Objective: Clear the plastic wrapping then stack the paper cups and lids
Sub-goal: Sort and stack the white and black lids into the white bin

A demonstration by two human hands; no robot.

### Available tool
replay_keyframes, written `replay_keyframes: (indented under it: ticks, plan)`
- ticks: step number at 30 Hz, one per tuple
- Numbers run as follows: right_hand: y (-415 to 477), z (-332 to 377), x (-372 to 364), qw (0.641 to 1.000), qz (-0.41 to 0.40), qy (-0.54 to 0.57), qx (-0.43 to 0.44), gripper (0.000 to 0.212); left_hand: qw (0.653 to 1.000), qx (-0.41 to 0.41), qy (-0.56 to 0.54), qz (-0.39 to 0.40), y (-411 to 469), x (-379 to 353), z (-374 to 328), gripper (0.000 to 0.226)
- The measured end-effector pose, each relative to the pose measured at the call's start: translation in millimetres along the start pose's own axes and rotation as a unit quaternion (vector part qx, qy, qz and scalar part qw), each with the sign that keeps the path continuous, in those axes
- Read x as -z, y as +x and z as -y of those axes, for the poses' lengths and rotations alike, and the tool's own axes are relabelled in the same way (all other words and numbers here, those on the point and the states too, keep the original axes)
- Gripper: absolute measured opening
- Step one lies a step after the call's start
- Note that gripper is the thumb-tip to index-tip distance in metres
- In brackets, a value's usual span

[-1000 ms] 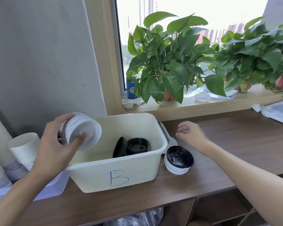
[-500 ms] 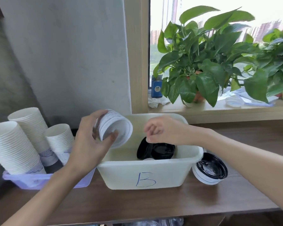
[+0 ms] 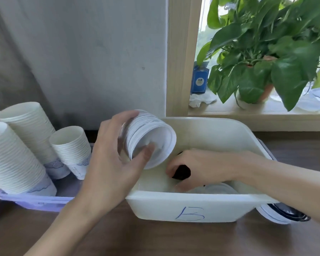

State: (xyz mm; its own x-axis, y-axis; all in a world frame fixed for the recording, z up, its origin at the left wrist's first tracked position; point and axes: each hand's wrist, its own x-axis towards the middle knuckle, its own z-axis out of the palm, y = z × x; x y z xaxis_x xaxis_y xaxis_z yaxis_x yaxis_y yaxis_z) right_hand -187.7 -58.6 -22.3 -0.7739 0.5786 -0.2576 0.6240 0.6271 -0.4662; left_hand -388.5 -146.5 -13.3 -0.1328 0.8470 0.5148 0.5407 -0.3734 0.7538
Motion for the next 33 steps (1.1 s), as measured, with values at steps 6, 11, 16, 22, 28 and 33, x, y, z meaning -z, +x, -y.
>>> replay_keyframes:
  ticks: [6, 11, 16, 22, 28, 33]
  plan:
    - [5.7, -13.9, -9.4, 0.990, 0.049, -0.130, -0.023, 0.053, 1.000, 0.000, -0.006, 0.003, -0.8, 0.1, -0.1, 0.054]
    - [6.9, -14.3, -9.9, 0.982, 0.013, -0.189, -0.013, 0.030, 1.000, 0.002, -0.007, 0.005, -0.9, 0.5, -0.7, 0.055]
    - [7.4, -13.8, -11.6, 0.969, 0.008, -0.248, -0.008, 0.023, 1.000, 0.003, -0.005, 0.005, -0.7, 0.4, -0.1, 0.055]
    - [8.4, -11.0, -10.6, 0.973, -0.043, -0.226, -0.006, 0.004, 1.000, -0.003, 0.003, 0.007, -1.6, 0.9, 0.4, 0.055]
    - [5.5, -9.5, -1.6, 0.974, -0.140, -0.177, 0.003, 0.013, 1.000, -0.005, 0.011, 0.006, -0.2, 0.2, 2.5, 0.054]
    - [-4.2, -2.6, 10.4, 0.969, -0.223, -0.108, 0.009, 0.014, 1.000, -0.005, 0.020, 0.000, 0.4, -0.2, 2.8, 0.053]
